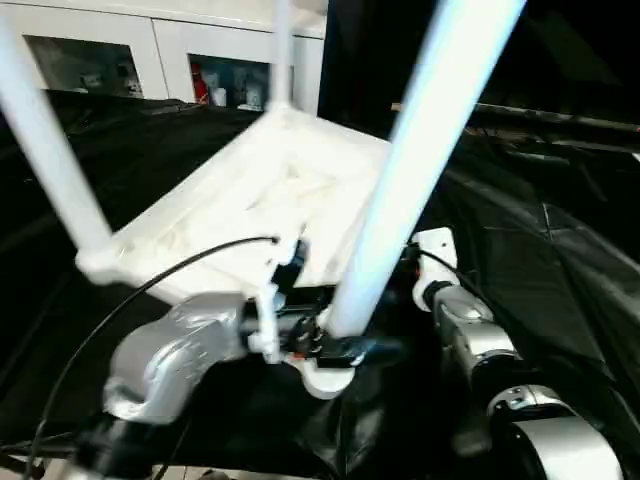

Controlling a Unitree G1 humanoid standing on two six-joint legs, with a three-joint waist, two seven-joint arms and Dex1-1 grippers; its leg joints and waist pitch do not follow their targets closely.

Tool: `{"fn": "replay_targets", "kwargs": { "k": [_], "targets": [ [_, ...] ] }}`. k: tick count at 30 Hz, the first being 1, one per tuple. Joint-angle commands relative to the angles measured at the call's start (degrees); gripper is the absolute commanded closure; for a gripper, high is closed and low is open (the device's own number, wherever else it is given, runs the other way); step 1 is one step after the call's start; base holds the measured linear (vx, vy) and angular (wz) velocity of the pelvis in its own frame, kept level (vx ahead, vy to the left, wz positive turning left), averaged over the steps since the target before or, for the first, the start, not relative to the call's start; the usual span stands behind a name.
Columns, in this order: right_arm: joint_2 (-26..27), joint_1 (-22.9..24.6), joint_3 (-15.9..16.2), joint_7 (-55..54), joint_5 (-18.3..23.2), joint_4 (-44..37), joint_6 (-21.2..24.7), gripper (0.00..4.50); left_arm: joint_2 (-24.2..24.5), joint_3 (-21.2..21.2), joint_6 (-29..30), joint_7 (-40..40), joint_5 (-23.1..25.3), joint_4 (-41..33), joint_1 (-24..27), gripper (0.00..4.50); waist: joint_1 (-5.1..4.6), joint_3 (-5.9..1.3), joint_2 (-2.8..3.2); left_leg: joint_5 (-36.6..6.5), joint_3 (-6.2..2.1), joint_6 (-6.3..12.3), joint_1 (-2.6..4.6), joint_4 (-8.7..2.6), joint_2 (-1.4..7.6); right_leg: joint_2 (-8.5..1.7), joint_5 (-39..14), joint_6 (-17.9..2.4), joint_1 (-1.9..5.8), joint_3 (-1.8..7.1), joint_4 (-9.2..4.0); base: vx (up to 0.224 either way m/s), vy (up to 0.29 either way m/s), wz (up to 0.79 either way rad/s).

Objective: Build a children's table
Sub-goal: Rotate table base

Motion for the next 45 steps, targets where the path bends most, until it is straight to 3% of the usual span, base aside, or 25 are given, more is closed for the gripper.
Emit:
{"fn": "replay_targets", "kwargs": {
  "k": [1, 9, 14, 17, 18, 21, 24, 30, 33, 34, 35, 37, 40, 41, 42, 44, 45],
  "targets": [
    [1.9, -1.0, 2.5, 3.1, -1.1, 0.6, -0.3, 1.16, -1.2, -1.5, -1.6, 0.7, 1.6, 1.0, -1.2, 0.03, 0.40, -3.25, 0.79, -11.9, 0.07, -0.63, 0.38, -3.92, -0.17, -1.77, -7.1, -11.1, 2.65, 1.51, -3.91, 0.000, 0.000, 0.00],
    [3.7, -1.6, 3.8, 6.3, -1.7, 1.7, 0.0, 1.16, -3.5, -2.6, -6.2, 2.7, 4.8, 4.6, -3.1, 0.03, 0.22, -3.38, 0.78, -11.0, 0.07, 0.14, 0.38, -3.88, -0.04, -1.85, -4.2, -12.7, 2.72, 1.51, -3.68, 0.000, 0.000, 0.00],
    [4.3, -2.0, 4.4, 6.5, -2.5, 1.8, -1.4, 1.16, -5.0, -3.5, -14.6, 8.8, 13.1, 10.6, -4.4, 0.03, 0.16, -3.27, 0.76, -12.6, -0.03, 0.51, 0.42, -3.97, 0.09, -2.00, -6.5, -12.5, 2.61, 1.51, -4.16, 0.000, 0.000, 0.00],
    [3.4, -2.9, 2.3, 3.6, -1.8, 2.1, -2.4, 1.16, -4.2, -2.7, -19.0, 13.5, 17.9, 14.8, -5.2, 0.03, 0.06, -3.15, 0.65, -13.9, -0.22, 0.03, 0.28, -4.12, 0.08, -2.09, -10.1, -11.4, 2.63, 1.46, -4.42, 0.000, 0.000, 0.00],
    [2.2, -3.4, 0.9, 2.7, -1.1, 2.0, -2.8, 1.16, -2.8, -3.0, -21.4, 17.9, 22.5, 17.9, -6.0, 0.03, -0.02, -3.09, 0.67, -14.5, -0.30, -0.29, 0.21, -4.20, 0.07, -2.06, -11.7, -10.6, 2.55, 1.42, -4.59, 0.000, 0.000, 0.00],
    [1.1, -3.7, -0.1, 2.3, -0.5, 1.9, -3.1, 1.16, -0.5, -4.7, -20.9, 20.0, 26.3, 20.1, -6.9, 0.03, 0.09, -3.11, 0.87, -16.0, -0.34, -0.64, 0.71, -4.13, 0.07, -2.05, -14.2, -9.6, 2.02, 1.40, -4.77, 0.000, 0.000, 0.00],
    [-1.2, -3.9, -1.5, 3.2, 0.6, 1.0, -3.3, 1.16, 1.9, -6.3, -24.3, 18.7, 29.7, 24.6, -8.3, 0.03, 0.56, -3.15, 0.90, -15.5, -0.30, -0.74, 0.70, -4.13, -0.03, -2.02, -13.9, -9.8, 1.95, 1.39, -4.77, 0.000, 0.000, 0.00],
    [-6.7, -1.4, -1.8, 12.5, 2.1, -4.2, -3.7, 1.16, 2.5, -3.3, -30.3, 12.0, 25.6, 27.2, -8.1, 0.03, 1.47, -3.72, 0.82, -10.2, -0.05, 1.12, 0.40, -3.77, 0.08, -2.11, -3.0, -13.3, 2.49, 1.37, -3.70, 0.000, 0.000, 0.00],
    [-9.2, 0.2, -0.5, 16.9, 1.5, -6.5, -3.7, 1.16, 3.8, -4.4, -28.3, 9.1, 25.4, 28.5, -9.1, 0.03, 2.07, -3.72, 0.76, -7.9, 0.16, 2.56, 0.41, -3.63, -0.12, -1.83, 1.0, -14.4, 2.68, 1.37, -3.37, 0.000, 0.000, 0.00],
    [-10.7, 1.5, 0.6, 20.6, 1.3, -8.7, -3.2, 1.16, 4.7, -5.3, -28.3, 6.5, 25.6, 29.5, -9.6, 0.03, 2.16, -3.70, 0.96, -8.1, 0.15, 2.58, 0.49, -3.65, -0.07, -1.91, 1.0, -14.6, 2.64, 1.38, -3.34, 0.000, 0.000, 0.00],
    [-11.7, 2.5, 1.4, 23.0, 1.4, -10.3, -2.8, 1.16, 5.2, -5.7, -28.8, 5.3, 26.0, 30.4, -10.1, 0.31, 2.32, -3.63, 1.05, -8.9, 0.18, 2.86, 0.64, -3.68, -0.08, -1.87, 0.0, -14.6, 2.64, 1.35, -3.64, 0.000, 0.000, 0.00],
    [-14.3, 5.0, 3.2, 29.3, 2.0, -14.7, -1.7, 1.16, 6.3, -6.6, -29.5, 3.3, 27.2, 32.5, -11.4, 0.39, 2.41, -3.53, 0.97, -9.7, 0.09, 3.07, 0.55, -3.80, -0.01, -1.87, -0.6, -14.4, 2.75, 1.36, -3.78, 0.000, 0.000, 0.00],
    [-18.9, 9.1, 5.2, 38.4, 4.0, -22.4, 2.2, 1.16, 8.1, -6.7, -29.2, -2.5, 26.8, 35.2, -13.4, 0.63, 2.49, -3.37, 1.81, -11.9, -0.04, 2.54, 0.77, -3.96, 0.02, -1.88, -2.2, -14.7, 2.83, 1.39, -4.09, 0.000, 0.000, 0.00],
    [-18.9, 9.1, 5.2, 38.4, 4.0, -22.4, 2.2, 1.16, 8.1, -6.7, -29.2, -2.5, 26.8, 35.2, -13.4, 0.78, 2.59, -3.34, 1.39, -12.7, -0.06, 2.67, 0.74, -3.93, 0.12, -2.01, -3.1, -14.8, 2.89, 1.42, -4.09, 0.000, 0.000, 0.00],
    [-21.0, 10.7, 6.1, 41.6, 4.4, -25.4, 3.2, 1.16, 8.9, -7.0, -29.3, -5.0, 27.0, 36.7, -14.4, 0.85, 2.72, -3.20, 2.15, -12.9, -0.16, 2.47, 0.65, -4.04, -0.06, -2.09, -4.6, -14.8, 2.96, 1.43, -4.23, 0.000, 0.000, 0.00],
    [-23.0, 12.4, 7.2, 45.2, 4.7, -28.6, 3.4, 1.16, 9.9, -7.8, -29.3, -6.6, 28.2, 38.6, -15.6, 0.85, 2.63, -3.21, 1.85, -12.9, -0.16, 2.41, 0.62, -3.94, -0.01, -2.15, -5.3, -14.9, 2.99, 1.43, -4.32, 0.000, 0.000, 0.00],
    [-23.6, 13.0, 7.5, 46.2, 4.9, -29.5, 3.3, 1.16, 10.1, -8.1, -29.4, -6.7, 28.6, 39.2, -15.9, 0.90, 2.66, -3.05, 2.13, -13.3, -0.12, 2.56, 0.58, -3.99, -0.09, -2.05, -5.9, -14.7, 2.94, 1.45, -4.52, 0.000, 0.000, 0.00]
  ]
}}
